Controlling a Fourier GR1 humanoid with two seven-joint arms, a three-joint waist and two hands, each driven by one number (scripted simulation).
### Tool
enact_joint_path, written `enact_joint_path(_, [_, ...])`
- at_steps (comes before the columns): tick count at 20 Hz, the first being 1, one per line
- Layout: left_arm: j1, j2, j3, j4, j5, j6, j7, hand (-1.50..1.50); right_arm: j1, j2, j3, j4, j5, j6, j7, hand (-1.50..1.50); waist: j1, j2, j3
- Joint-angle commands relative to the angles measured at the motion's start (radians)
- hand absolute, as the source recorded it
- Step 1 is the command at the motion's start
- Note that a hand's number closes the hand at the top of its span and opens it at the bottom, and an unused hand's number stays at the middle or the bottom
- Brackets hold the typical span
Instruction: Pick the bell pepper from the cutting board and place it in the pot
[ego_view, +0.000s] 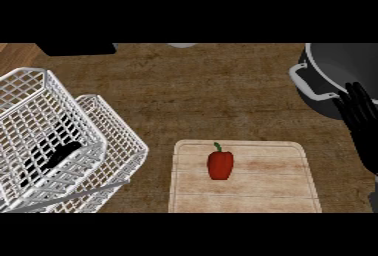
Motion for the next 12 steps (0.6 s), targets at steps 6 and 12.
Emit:
enact_joint_path(6, [0.070, 0.238, 0.018, -0.063, -0.090, 0.167, -0.012, 0.00, 0.266, 0.098, 0.013, -0.017, 0.196, -0.439, 0.177, 1.50, -0.025, 0.016, -0.039])
enact_joint_path(12, [0.090, 0.193, -0.037, -0.046, -0.137, 0.199, -0.003, 0.00, 0.338, -0.067, 0.072, -0.135, 0.664, -0.701, 0.087, -1.50, -0.039, 0.014, -0.048])
